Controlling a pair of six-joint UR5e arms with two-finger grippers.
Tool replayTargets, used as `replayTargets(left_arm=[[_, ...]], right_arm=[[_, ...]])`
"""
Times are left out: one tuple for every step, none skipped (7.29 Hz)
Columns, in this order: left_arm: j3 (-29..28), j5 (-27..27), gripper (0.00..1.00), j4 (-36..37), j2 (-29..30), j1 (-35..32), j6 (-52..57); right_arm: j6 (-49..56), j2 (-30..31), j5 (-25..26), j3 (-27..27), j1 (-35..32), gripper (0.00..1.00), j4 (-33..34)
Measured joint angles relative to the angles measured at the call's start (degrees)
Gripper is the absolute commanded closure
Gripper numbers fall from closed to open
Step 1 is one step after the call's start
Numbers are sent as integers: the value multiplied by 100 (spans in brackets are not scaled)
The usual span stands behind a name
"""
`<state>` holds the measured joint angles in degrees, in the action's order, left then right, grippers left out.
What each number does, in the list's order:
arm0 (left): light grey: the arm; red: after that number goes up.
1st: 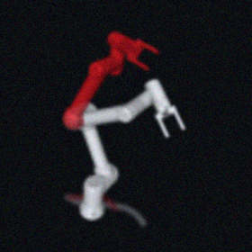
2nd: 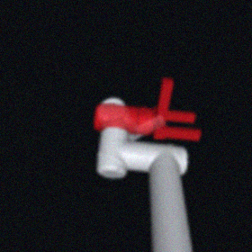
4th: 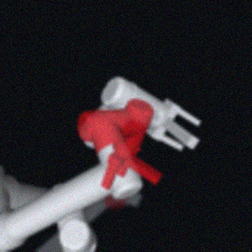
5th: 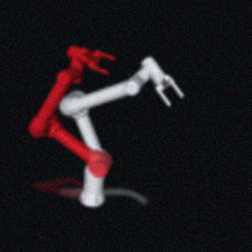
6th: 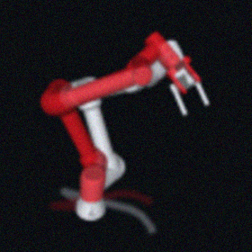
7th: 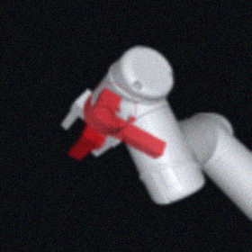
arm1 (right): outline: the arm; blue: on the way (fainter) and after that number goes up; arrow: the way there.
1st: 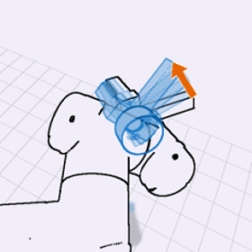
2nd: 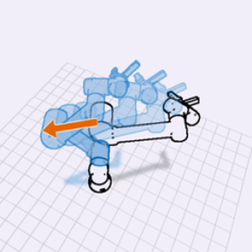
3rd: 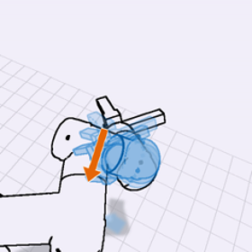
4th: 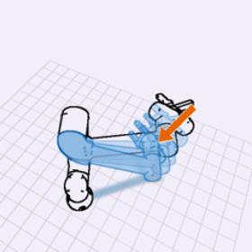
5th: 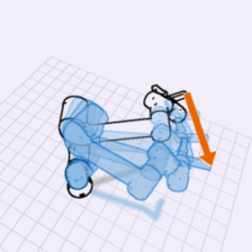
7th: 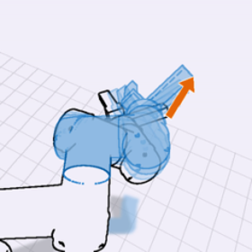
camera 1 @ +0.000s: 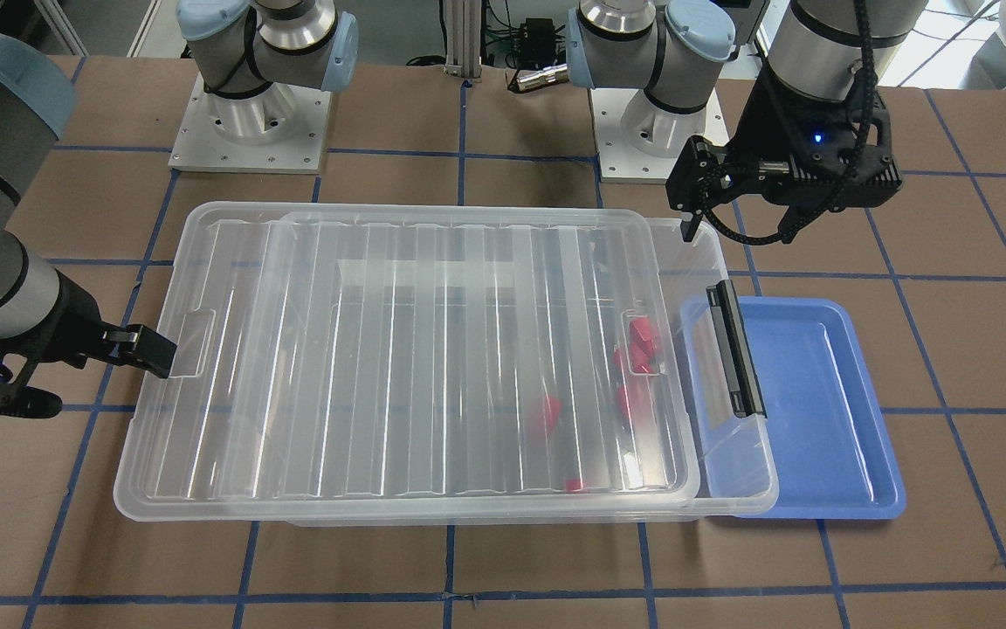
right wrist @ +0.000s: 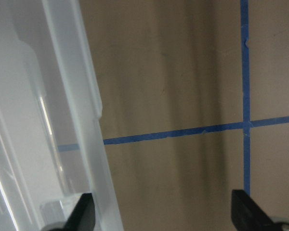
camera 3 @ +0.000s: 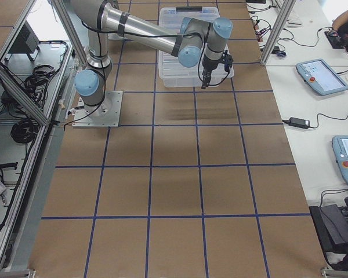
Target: Place red block in blue tray from box
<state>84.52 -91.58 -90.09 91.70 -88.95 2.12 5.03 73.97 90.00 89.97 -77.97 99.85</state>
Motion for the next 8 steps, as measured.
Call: replayTargets(left_arm=[[0,0,0,0,0,0,-1],[-5,0,0,0,5,0,-1],[-10,0,0,0,10,0,-1],[-12,-1,0,0,13,0,-1],[-17,-2,0,0,13,0,-1],[-24,4,0,0,10,-2,-1],[-30,9,0,0,9,-5,-1],[-35,12,0,0,11,-7,-1]], right_arm=[[155,3,0,1,113,0,0],[243,3,5,1,181,0,-1],[323,3,44,-5,239,0,1],[497,3,144,-13,296,0,18],[715,6,245,-18,350,0,46],[867,7,292,-24,442,0,64],[1021,6,308,-28,556,0,73],[1219,6,316,-36,681,0,76]])
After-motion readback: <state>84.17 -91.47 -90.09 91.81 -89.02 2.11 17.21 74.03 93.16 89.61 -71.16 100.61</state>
